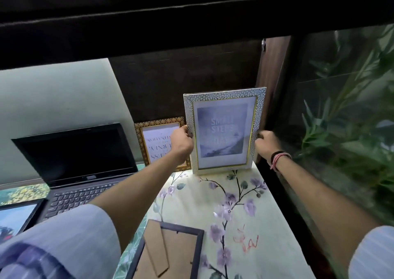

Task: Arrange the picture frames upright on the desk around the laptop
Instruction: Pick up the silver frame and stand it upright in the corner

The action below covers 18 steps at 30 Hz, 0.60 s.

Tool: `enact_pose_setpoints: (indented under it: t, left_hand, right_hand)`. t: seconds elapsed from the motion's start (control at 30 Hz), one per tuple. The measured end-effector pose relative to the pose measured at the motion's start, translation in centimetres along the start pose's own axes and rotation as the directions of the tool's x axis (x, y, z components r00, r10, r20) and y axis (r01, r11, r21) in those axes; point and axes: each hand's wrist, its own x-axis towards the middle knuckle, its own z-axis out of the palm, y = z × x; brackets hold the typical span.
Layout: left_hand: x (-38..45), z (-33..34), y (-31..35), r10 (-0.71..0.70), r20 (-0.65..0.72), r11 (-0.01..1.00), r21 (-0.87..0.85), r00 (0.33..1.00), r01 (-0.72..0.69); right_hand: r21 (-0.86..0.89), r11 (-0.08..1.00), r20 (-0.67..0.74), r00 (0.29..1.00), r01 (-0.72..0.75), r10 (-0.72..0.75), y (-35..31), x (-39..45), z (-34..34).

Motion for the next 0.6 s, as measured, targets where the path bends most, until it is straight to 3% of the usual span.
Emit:
enact_pose_setpoints:
  t: [0.23, 0.6]
  left_hand:
    - [2.2, 1.4, -1.5, -0.056, -0.103, 0.998, 0.028, 0.993, 0.059]
    - [3.7, 2.1, -3.4, -0.045, -0.045, 0.997, -0.072, 0.998, 0.041]
  right_hand:
    - [-0.03, 0.998, 0.025, 0.998, 0.053, -0.052, -0.3, 2.4, 1.2]
    - [0.006, 1.0, 0.102, 0.995, 0.022, -0.022, 0.5, 5.0, 3.1]
